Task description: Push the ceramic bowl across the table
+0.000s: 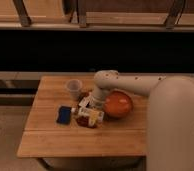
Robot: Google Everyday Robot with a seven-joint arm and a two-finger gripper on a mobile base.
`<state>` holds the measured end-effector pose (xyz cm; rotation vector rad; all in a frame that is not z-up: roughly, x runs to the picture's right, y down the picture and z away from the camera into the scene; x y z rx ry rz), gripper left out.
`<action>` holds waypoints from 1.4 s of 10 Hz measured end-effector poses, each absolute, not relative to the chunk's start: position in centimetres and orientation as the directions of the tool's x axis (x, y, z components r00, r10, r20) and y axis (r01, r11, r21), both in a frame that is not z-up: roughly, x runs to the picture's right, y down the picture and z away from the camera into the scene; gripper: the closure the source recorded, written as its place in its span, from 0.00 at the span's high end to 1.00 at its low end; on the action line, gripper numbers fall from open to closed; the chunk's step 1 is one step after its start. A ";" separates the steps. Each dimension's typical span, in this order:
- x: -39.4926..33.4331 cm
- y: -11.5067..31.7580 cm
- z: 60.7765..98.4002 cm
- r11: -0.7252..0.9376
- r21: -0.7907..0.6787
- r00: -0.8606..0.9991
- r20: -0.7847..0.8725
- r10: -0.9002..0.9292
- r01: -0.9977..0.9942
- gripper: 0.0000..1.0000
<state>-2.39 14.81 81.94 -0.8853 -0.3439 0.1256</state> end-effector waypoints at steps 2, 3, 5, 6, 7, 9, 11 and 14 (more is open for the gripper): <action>-1.6 15.1 83.0 0.631 -0.772 0.918 0.302 0.256 0.078 0.80; -1.0 15.1 83.5 0.635 -0.768 0.910 0.319 0.265 0.084 0.80; 1.2 14.8 83.9 0.641 -0.764 0.904 0.319 0.286 0.067 0.80; 2.5 14.8 83.9 0.641 -0.766 0.906 0.305 0.294 0.050 0.80; 4.0 14.9 83.6 0.641 -0.767 0.908 0.288 0.305 0.028 0.80; 7.5 15.6 83.1 0.631 -0.775 0.910 0.235 0.340 -0.036 0.80; 13.7 16.3 80.9 0.628 -0.762 0.902 0.145 0.406 -0.161 0.80; 14.3 14.2 78.3 0.684 -0.706 0.891 0.175 0.419 -0.183 0.80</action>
